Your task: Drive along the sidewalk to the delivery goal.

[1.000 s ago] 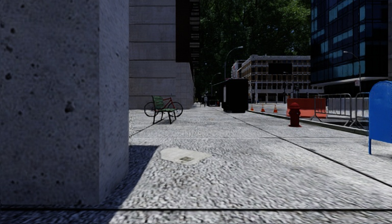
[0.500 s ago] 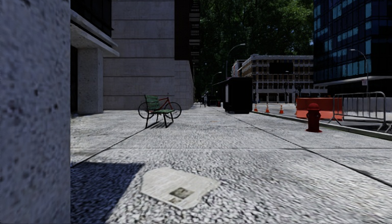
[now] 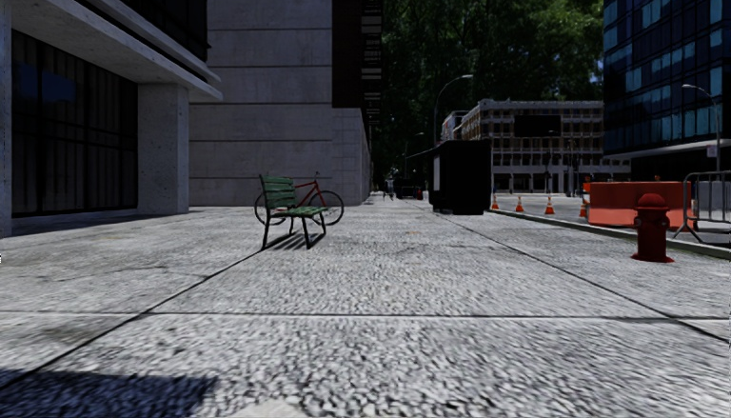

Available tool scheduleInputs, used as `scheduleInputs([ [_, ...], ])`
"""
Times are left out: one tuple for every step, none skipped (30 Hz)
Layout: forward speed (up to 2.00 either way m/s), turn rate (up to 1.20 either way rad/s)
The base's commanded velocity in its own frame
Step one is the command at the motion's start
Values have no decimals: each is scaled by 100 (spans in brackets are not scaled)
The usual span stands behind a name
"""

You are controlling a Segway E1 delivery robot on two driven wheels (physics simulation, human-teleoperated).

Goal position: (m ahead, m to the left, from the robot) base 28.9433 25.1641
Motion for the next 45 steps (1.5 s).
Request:
scheduleInputs([
  [196, 50],
  [192, 51],
  [188, 51],
  [187, 53],
  [187, 53],
  [186, 57],
  [186, 60],
  [186, 68],
  [186, 73],
  [186, 74],
  [186, 74],
  [186, 75],
  [186, 75],
  [186, 75],
  [186, 75],
  [186, 75],
  [186, 75],
  [186, 75],
  [186, 75],
  [186, 75],
  [186, 75],
  [186, 75],
  [186, 75],
  [186, 75],
  [186, 75],
  [186, 75],
  [186, 73],
  [189, 70],
  [200, 66],
  [200, 64],
  [200, 62],
  [200, 62],
  [200, 62],
  [200, 62],
  [200, 62],
  [200, 62],
  [200, 61],
  [200, 50],
  [200, 39],
  [200, 0],
  [200, 0],
  [200, 0],
  [200, 0],
  [200, 0],
  [200, 0],
])
